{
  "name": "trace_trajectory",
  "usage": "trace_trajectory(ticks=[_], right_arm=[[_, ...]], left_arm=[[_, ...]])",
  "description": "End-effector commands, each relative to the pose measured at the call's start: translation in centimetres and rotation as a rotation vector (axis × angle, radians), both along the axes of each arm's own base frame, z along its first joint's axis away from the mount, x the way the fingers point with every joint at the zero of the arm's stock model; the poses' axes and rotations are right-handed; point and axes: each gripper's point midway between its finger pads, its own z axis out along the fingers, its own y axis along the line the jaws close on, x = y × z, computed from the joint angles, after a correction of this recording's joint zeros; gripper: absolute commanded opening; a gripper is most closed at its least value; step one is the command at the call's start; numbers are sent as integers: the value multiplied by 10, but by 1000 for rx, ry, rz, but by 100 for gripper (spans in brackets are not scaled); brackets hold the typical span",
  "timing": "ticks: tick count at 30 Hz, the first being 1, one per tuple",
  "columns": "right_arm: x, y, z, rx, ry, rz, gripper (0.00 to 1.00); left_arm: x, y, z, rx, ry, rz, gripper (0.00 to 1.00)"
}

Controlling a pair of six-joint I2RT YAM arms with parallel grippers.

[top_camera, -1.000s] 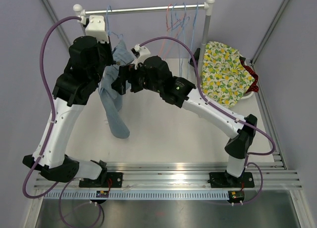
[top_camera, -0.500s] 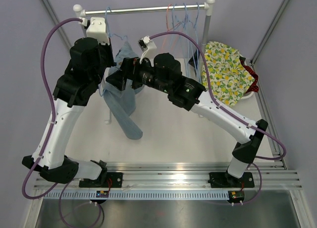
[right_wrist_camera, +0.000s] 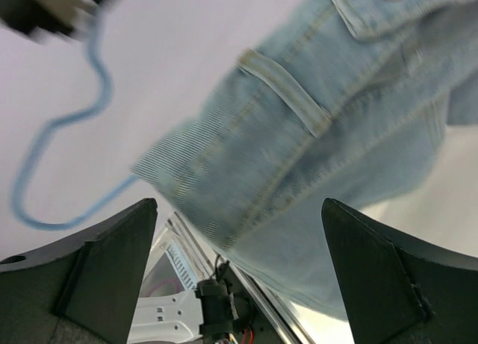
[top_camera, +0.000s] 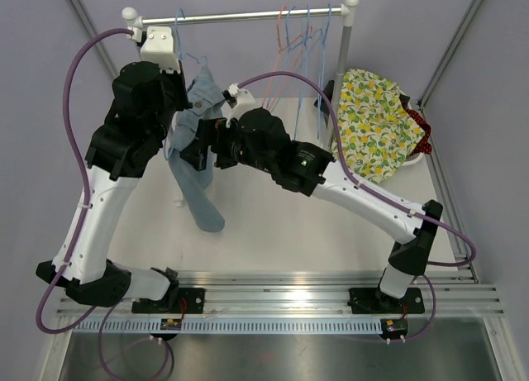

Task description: Remove the skirt from the hanger

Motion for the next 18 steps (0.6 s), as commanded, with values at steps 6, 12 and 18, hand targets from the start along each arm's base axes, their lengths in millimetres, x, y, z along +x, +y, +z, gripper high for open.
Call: trace_trajectory(ticks=[6, 12, 18], right_arm=[[-9, 5, 8, 34, -12, -9, 100], [-1, 23, 25, 68, -77, 1, 97], [8, 36, 39, 82, -139, -1, 59]], left_arm=[[-15, 7, 66, -104, -188, -2, 0], [-15, 8, 63, -103, -184, 0, 0], [-20, 12, 64, -97, -194, 7, 0]])
